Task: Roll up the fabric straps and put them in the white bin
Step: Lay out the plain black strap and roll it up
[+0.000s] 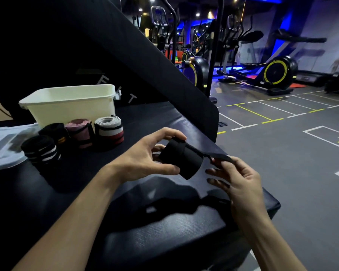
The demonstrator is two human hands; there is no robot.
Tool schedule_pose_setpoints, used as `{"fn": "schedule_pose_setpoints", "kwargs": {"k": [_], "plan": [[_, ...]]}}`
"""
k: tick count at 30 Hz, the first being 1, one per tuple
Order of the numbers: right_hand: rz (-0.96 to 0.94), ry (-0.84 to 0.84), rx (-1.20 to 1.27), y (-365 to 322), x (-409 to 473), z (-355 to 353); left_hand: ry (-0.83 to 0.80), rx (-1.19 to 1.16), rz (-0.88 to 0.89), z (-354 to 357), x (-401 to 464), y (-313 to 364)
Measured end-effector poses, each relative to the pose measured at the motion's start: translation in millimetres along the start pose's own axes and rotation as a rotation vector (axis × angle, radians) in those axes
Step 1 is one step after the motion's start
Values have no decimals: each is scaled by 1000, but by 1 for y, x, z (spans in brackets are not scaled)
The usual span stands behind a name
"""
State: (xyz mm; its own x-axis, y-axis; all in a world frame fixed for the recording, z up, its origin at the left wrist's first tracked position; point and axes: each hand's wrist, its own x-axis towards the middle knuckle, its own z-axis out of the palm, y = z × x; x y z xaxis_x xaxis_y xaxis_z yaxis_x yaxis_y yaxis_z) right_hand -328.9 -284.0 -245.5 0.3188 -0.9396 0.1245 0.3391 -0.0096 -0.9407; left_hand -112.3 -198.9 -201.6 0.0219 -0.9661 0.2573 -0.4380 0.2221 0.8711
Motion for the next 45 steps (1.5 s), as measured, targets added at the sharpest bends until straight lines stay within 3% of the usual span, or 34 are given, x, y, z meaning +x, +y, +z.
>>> {"fn": "schedule_pose_setpoints", "kwargs": {"k": [7,15,20,24,28,40,45], "plan": [[-38,10,210,-8,0,-5,30,144,35,8,2,-2],[37,-51,402,-3,-7,21,286,340,115,25,9,-8],[236,-78,587,-4,-13,34,476,156,-38,35,14,-16],[357,-83,731,-7,-9,31,443,-294,-141,45,15,-10],[405,-73,714,-6,-5,30,406,-535,-186,44,15,-7],[531,-79,509,-2,5,23,248,-691,-166,36,14,-9],[401,-52,487,13,8,23,103,-580,-159,34,10,-10]]}}
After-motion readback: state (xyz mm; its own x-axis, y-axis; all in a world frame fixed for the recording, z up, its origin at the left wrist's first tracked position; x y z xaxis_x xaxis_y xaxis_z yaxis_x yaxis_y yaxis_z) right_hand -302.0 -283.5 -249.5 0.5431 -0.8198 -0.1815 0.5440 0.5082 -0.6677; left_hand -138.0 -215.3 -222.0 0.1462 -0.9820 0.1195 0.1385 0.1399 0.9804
